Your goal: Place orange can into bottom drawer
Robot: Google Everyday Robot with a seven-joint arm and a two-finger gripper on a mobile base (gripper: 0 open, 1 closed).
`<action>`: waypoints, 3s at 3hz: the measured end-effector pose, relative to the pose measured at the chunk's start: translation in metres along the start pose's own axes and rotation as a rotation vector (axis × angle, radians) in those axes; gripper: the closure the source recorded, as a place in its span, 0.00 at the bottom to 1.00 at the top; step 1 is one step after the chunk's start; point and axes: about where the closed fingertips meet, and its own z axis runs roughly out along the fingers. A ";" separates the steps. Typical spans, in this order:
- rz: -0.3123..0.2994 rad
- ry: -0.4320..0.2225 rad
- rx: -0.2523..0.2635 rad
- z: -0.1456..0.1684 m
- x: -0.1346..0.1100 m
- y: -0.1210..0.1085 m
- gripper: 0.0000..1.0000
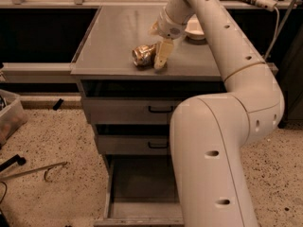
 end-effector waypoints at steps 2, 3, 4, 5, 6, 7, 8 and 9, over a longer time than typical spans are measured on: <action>-0.002 -0.003 0.006 0.003 -0.002 -0.003 0.65; -0.011 -0.005 0.026 -0.014 -0.005 0.003 0.89; 0.000 -0.053 0.182 -0.092 -0.008 0.015 1.00; -0.001 -0.123 0.373 -0.184 -0.035 0.042 1.00; -0.026 -0.129 0.467 -0.229 -0.059 0.063 1.00; -0.038 -0.131 0.456 -0.228 -0.063 0.065 1.00; -0.028 -0.112 0.398 -0.240 -0.057 0.106 1.00; -0.003 -0.154 0.340 -0.228 -0.044 0.159 1.00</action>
Offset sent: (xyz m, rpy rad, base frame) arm 0.0028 0.0033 -0.0016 0.0037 -0.0055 0.0000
